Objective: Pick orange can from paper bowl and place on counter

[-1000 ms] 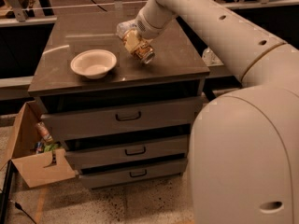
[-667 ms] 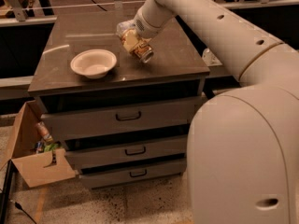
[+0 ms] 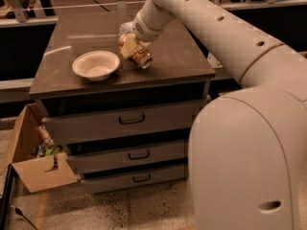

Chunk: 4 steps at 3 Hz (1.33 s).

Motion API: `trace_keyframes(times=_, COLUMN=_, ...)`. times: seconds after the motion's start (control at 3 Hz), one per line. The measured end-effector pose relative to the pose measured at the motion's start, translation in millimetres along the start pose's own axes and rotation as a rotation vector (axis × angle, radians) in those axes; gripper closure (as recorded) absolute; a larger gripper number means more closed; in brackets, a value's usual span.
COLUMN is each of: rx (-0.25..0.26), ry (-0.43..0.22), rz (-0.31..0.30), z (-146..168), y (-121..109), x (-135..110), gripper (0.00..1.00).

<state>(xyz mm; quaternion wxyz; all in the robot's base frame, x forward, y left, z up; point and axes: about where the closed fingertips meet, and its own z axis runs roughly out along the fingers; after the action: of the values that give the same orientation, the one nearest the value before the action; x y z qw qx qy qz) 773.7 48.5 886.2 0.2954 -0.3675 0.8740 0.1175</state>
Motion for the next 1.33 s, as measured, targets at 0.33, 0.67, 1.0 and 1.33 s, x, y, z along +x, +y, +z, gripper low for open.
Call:
trace_keyframes(times=0.33, rx=-0.013, ry=0.002, rz=-0.006, z=4.4, y=8.4, x=1.8, gripper=0.00)
trace_keyframes(times=0.67, rx=-0.005, ry=-0.006, rz=-0.018, z=2.3, y=9.1, x=-0.1, gripper=0.00)
trace_keyframes(times=1.0, rx=0.027, ry=-0.036, rz=0.002, z=-12.2, y=-4.6, x=0.1, gripper=0.00)
trace_keyframes(times=1.33, rx=0.109, ry=-0.046, rz=0.050, z=-44.6, y=-37.2, x=16.4, gripper=0.00)
